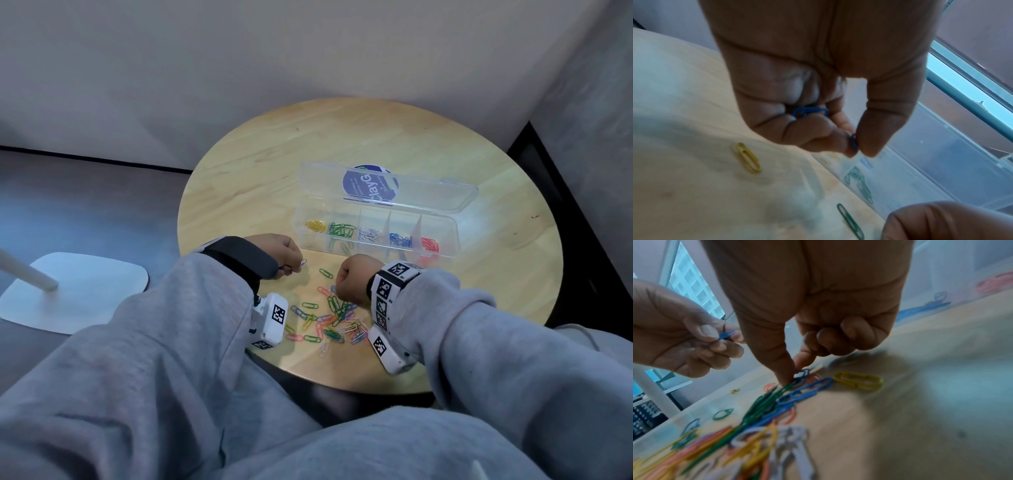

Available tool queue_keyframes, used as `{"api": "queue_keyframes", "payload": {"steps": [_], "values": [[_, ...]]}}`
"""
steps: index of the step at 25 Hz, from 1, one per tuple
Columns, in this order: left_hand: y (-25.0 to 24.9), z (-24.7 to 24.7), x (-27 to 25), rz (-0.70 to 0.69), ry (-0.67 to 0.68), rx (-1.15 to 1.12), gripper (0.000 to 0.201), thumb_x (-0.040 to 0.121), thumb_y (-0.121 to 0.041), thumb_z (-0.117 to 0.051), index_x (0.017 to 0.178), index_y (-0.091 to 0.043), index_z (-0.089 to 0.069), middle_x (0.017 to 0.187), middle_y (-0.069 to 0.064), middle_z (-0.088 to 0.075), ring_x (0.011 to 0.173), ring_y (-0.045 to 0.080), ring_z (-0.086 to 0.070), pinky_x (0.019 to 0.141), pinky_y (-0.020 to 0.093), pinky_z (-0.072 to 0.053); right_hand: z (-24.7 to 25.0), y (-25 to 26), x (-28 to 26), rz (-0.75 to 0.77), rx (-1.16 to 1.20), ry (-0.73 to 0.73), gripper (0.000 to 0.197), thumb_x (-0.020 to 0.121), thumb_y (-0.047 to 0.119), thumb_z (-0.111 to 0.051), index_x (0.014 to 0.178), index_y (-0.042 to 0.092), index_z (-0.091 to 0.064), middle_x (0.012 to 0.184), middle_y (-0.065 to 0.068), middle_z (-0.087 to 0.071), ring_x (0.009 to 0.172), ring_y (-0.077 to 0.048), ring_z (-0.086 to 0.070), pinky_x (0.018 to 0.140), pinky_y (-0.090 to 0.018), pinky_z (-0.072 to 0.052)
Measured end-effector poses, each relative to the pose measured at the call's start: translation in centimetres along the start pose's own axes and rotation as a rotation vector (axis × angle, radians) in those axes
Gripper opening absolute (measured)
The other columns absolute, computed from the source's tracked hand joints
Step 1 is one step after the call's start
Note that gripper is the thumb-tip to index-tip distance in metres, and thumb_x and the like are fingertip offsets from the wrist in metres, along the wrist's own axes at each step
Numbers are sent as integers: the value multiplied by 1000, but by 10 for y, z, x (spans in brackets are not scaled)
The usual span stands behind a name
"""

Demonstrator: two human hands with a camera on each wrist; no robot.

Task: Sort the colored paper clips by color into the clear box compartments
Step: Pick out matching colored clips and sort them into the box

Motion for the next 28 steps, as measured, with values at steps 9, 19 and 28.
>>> {"api": "queue_keyframes", "payload": {"steps": [9,19,28], "values": [[-6,-12,3,130,-55,447,18,88,-10,-50,92,1,-65,73,6,-50,56,18,-49,56,19,-41,3,-11,-9,26,-60,-72,13,81,12,-47,69,15,-51,77,-6,-56,75,-22,-51,62,-29,-45],[-6,-43,0,-7,167,989,26,73,-10,-75,67,-24,-53,66,-10,-52,60,8,-46,51,18,-38,1,-46,-16,-148,928,75,22,88,-2,-46,72,8,-57,56,-6,-45,46,-14,-37,45,-21,-30],[-2,-43,-1,-4,185,771,23,76,-9,-62,59,-22,-52,61,-5,-52,66,19,-46,63,27,-41,-6,-62,-26,-250,1239,160,20,94,8,-40,74,12,-41,63,-3,-37,52,-13,-34,37,-17,-29]]}}
Point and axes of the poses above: each hand's wrist, its own x-axis towards the middle knuckle, its own z-axis out of the back of the hand, y = z × x, the point moved 5 cm from there along x, towards the middle knuckle
